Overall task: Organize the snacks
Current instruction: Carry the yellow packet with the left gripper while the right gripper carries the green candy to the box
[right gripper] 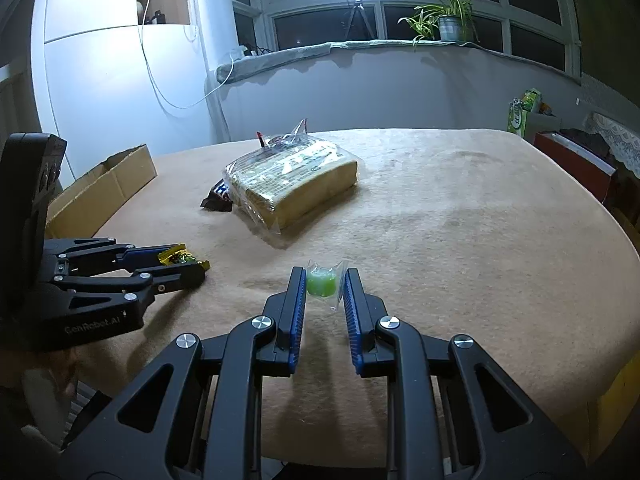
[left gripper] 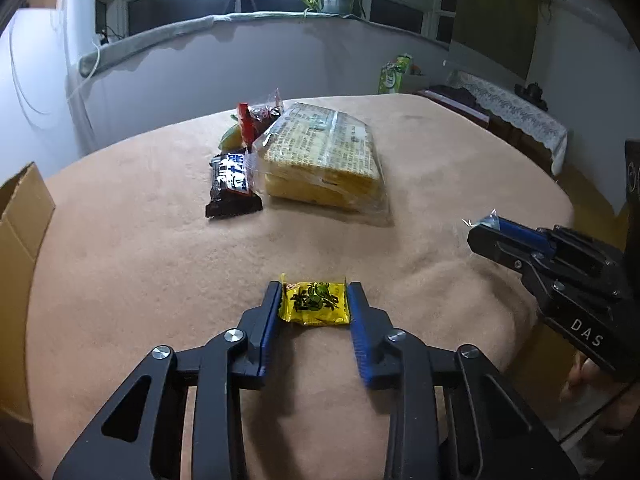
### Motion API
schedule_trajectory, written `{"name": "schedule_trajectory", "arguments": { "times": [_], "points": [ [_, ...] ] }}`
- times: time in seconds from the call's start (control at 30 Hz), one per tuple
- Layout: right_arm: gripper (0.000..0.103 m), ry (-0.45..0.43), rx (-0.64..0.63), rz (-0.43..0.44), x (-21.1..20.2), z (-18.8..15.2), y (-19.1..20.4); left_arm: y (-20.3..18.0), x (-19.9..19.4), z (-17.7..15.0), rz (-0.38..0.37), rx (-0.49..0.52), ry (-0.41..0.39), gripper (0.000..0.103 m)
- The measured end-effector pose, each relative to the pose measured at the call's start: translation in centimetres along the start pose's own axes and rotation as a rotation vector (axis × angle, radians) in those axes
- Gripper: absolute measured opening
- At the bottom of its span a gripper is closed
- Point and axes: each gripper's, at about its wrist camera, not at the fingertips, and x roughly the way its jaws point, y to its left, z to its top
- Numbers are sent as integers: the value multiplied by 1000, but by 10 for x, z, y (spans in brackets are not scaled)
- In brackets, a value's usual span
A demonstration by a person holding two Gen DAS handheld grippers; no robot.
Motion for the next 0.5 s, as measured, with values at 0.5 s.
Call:
{"name": "schedule_trajectory", "arguments": {
  "times": [0.5],
  "points": [
    [20, -76, 15, 27, -21, 23, 3, 11, -58, 19, -24, -43, -145, 28]
  ]
}}
